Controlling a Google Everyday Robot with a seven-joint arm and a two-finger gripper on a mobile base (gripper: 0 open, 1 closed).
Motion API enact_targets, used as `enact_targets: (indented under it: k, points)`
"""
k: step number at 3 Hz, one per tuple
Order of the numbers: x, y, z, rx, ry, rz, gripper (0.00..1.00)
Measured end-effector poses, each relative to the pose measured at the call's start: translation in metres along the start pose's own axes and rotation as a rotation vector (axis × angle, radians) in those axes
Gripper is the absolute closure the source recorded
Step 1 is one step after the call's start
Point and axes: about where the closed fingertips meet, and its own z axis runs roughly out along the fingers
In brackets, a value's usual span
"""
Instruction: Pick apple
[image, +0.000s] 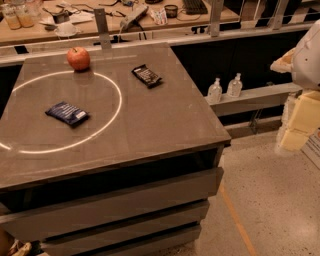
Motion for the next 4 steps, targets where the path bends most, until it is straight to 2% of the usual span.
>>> enact_targets:
  k: [1,2,3,4]
  points:
    - [0.000,0.000,0.000,0.000,0.000,0.000,0.00]
    - [-0.014,-0.004,0.003,-0.007,-0.087,-0.016,0.00]
    - [-0.061,-0.025,0.021,-0.023,-0.291,-0.030,0.00]
    - [-0.116,-0.044,0.044,-0.021,-0.480,-0.011,0.00]
